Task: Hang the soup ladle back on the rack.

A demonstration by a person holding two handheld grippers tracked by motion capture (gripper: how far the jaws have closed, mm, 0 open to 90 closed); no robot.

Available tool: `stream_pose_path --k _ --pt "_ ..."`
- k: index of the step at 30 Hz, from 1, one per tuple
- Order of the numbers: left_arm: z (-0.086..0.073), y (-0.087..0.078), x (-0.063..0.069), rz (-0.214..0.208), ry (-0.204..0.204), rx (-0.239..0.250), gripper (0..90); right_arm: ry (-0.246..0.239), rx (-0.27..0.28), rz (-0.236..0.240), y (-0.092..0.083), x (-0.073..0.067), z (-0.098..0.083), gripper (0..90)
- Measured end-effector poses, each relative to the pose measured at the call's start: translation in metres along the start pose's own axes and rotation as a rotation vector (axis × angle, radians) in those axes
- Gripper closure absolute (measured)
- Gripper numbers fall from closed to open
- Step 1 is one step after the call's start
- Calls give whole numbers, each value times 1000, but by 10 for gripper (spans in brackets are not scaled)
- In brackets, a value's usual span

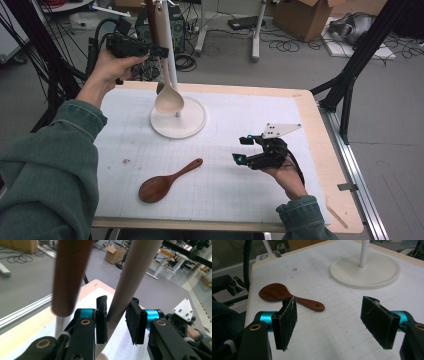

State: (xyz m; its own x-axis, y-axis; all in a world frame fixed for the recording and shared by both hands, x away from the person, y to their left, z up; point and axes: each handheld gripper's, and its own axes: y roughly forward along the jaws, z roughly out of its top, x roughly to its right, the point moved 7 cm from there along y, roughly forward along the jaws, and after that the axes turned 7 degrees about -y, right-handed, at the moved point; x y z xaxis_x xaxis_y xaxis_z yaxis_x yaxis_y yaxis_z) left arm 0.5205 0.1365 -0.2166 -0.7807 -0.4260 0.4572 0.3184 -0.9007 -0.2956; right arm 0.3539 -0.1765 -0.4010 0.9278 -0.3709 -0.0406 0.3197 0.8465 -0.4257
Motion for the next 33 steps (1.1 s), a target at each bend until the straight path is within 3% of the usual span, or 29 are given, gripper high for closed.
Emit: stream_pose_path --k 3,14,25,33 --pt "-1 -3 -2 5 -13 7 693 -2 3 -2 -1 0 0 291" --pt "-5 -9 -1 24 4 18 652 -5 0 -1 2 0 0 290" --pt "-6 -15 5 46 48 11 664 -4 2 2 3 0 1 291" --pt "-9 -22 15 66 105 -8 665 1 8 -8 0 1 1 290"
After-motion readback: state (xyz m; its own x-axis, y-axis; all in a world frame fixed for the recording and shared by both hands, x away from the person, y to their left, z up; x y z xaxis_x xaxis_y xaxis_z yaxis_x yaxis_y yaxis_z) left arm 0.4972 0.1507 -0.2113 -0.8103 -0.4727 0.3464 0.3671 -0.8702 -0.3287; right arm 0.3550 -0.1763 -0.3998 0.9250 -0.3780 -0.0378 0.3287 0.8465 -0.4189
